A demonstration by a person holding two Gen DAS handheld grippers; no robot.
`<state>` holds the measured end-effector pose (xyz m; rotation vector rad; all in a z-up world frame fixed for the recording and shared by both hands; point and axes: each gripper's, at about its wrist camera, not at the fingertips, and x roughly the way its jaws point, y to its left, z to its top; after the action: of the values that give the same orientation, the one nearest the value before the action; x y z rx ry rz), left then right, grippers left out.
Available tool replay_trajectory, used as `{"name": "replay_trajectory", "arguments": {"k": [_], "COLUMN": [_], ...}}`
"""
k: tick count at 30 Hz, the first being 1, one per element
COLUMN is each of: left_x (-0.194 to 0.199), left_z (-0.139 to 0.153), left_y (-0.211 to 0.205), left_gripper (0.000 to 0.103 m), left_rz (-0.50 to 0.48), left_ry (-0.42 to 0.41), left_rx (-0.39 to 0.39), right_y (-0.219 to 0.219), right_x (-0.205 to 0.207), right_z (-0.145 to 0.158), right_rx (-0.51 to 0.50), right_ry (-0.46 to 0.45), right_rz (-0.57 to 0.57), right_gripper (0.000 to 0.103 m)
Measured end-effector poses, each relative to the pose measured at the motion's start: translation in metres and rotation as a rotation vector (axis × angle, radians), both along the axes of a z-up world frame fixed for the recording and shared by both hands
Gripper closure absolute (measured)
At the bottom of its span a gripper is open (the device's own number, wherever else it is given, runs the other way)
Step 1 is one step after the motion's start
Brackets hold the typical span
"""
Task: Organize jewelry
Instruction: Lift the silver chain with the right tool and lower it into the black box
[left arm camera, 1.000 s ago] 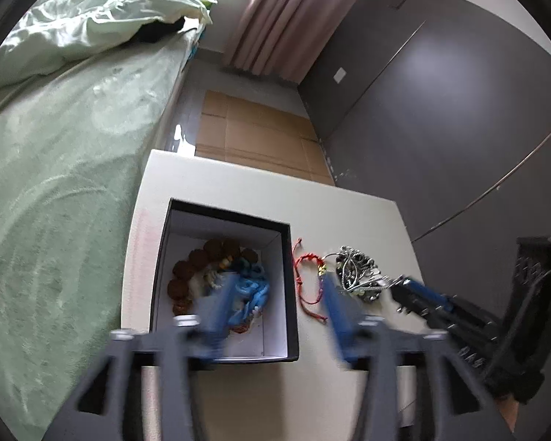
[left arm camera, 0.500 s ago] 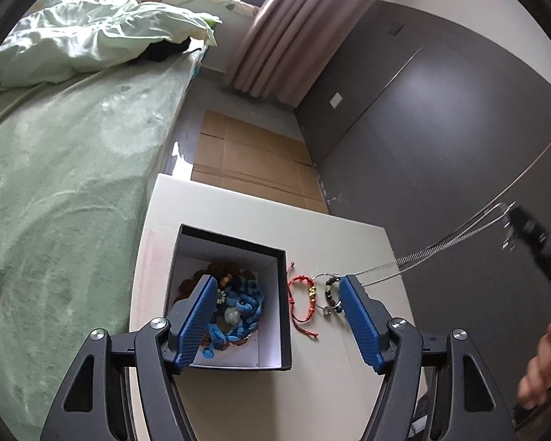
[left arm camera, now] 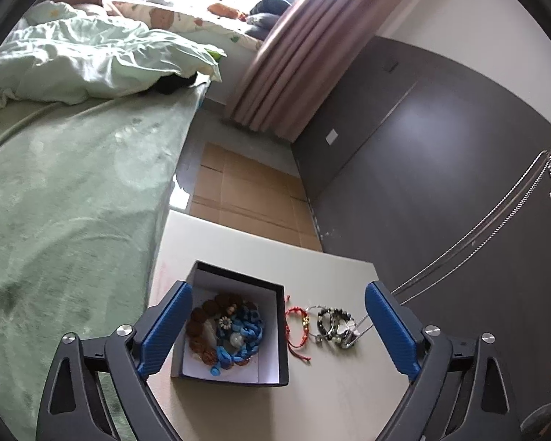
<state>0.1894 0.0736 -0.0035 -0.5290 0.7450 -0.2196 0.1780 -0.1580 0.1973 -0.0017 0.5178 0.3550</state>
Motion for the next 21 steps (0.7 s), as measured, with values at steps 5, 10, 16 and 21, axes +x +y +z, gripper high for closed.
{"name": "replay_trajectory", "arguments": {"k": [5, 10, 16, 21], "left_x": [-0.005, -0.009, -0.013, -0.012], "left_z": [0.002, 0.004, 0.004, 0.001], "left_y": [0.017, 0.030, 0.044, 0.053], "left_gripper": [0.006, 0.003, 0.003, 0.003], "left_rz": [0.045, 0.085, 0.123, 0.144], "left_ry": [-0.011, -0.026, -0.025, -0.011], "left_rx": [-0.041, -0.059, -0.077, -0.081], "right_y": [0.021, 0.045, 0.070, 0.087], "right_x": [-0.007, -0.011, -0.007, 0.002], "right_z": [0.023, 0.043, 0.037, 0.008], "right_rx": [-0.006, -0.012, -0.002, 0.001], "right_ry": [-0.050, -0.088, -0.073, -0.002], "right_rz": [0.028, 0.068, 0.114, 0.148], "right_gripper": [0.084, 0.084, 0.084, 0.084]}}
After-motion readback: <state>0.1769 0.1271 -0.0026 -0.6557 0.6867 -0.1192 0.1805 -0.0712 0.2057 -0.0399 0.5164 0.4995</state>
